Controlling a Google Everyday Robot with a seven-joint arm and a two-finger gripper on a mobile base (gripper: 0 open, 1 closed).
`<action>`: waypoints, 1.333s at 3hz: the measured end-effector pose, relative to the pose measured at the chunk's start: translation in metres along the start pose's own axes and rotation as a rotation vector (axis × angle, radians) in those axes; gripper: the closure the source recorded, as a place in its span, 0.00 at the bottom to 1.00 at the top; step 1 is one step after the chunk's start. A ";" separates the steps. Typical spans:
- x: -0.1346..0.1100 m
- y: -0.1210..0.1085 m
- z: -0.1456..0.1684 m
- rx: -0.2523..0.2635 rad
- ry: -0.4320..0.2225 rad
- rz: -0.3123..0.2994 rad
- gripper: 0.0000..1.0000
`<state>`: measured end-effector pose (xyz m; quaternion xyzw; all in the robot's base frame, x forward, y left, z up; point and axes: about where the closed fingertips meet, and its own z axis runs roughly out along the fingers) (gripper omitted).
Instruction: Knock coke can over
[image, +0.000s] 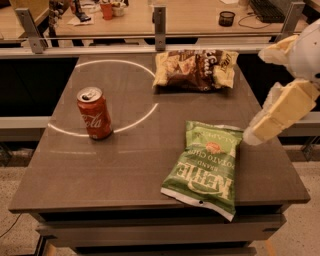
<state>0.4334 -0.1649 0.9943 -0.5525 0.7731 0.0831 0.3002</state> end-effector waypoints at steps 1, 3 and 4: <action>-0.019 0.011 0.025 -0.036 -0.181 0.006 0.00; -0.075 0.034 0.078 -0.140 -0.487 0.013 0.00; -0.102 0.044 0.105 -0.179 -0.572 0.050 0.00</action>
Offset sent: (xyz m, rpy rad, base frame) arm 0.0152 0.1222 -0.0209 0.6069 -0.1124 0.2339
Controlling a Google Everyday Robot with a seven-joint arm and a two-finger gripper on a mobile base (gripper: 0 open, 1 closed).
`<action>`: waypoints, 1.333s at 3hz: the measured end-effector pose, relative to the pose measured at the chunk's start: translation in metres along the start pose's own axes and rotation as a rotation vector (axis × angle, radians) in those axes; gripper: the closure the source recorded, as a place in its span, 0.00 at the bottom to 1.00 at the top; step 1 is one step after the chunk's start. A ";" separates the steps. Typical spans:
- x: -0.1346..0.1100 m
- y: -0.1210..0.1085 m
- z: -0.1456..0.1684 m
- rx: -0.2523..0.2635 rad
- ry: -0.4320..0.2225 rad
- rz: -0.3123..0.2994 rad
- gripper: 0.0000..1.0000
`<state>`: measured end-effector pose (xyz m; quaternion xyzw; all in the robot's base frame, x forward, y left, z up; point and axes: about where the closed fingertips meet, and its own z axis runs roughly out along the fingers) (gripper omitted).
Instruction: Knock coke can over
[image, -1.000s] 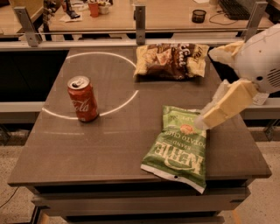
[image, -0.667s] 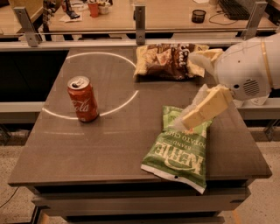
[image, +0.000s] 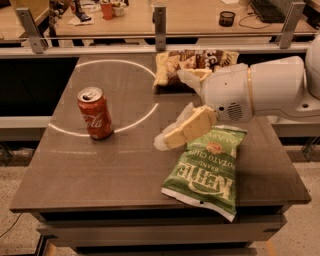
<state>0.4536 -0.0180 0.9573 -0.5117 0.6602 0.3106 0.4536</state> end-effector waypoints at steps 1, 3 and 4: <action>0.000 0.000 0.000 0.000 0.001 -0.001 0.00; 0.007 -0.026 0.059 -0.004 -0.040 -0.020 0.00; 0.013 -0.041 0.100 -0.018 -0.085 -0.028 0.00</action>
Offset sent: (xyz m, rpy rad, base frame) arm 0.0397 0.0282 -0.0292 0.0452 -0.0092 -0.0422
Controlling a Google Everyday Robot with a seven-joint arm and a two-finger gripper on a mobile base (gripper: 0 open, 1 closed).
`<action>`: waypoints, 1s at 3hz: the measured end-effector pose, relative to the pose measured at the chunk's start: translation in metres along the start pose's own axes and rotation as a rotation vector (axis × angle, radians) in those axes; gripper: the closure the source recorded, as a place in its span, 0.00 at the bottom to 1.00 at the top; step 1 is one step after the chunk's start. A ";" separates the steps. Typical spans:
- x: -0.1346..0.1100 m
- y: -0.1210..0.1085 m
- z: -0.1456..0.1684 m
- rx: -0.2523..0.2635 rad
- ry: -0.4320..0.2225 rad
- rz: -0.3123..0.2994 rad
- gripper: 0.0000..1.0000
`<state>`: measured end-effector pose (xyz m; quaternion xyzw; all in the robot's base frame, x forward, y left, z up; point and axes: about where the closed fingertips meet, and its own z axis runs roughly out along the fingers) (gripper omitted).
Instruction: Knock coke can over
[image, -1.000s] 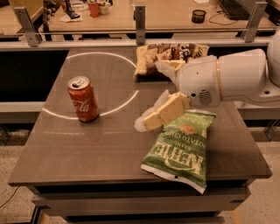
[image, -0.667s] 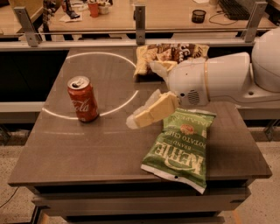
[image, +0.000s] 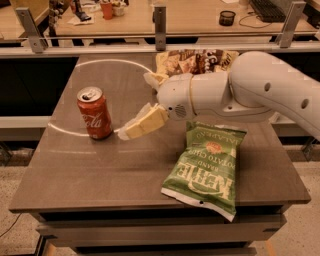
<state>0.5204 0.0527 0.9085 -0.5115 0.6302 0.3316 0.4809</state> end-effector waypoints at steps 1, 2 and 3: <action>0.005 -0.005 0.038 -0.025 -0.050 0.012 0.00; 0.003 -0.003 0.067 -0.054 -0.113 0.030 0.00; -0.001 0.004 0.089 -0.084 -0.174 0.031 0.00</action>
Offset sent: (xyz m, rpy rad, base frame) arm 0.0280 0.0881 -0.0327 0.2017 0.0282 0.0776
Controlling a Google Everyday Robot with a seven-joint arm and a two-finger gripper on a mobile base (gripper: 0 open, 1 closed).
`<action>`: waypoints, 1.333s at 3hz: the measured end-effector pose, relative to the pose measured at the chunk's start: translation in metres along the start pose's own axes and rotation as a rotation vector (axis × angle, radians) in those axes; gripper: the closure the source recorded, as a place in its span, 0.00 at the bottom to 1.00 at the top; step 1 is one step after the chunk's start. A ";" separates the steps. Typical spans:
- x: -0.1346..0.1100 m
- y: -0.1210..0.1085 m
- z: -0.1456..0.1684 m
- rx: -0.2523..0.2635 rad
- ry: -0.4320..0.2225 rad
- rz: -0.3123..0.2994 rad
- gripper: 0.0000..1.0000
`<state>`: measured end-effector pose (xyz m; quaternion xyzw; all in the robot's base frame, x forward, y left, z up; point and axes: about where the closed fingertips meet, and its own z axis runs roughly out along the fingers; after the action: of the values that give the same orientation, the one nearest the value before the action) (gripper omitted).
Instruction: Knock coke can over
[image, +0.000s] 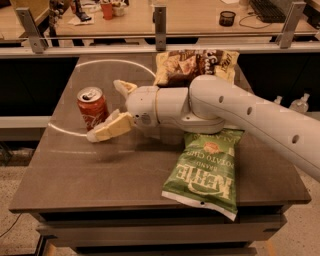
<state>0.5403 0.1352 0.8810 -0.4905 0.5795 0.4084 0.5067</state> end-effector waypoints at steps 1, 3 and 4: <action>-0.003 0.007 0.020 -0.037 -0.042 -0.019 0.00; -0.008 0.020 0.040 -0.101 -0.097 -0.065 0.40; -0.013 0.016 0.041 -0.112 -0.085 -0.084 0.63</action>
Offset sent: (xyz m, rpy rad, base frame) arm -0.0149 0.0478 -0.0047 0.0906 -0.0625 0.1194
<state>0.5325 0.1795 0.8869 -0.5243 0.5126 0.4388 0.5194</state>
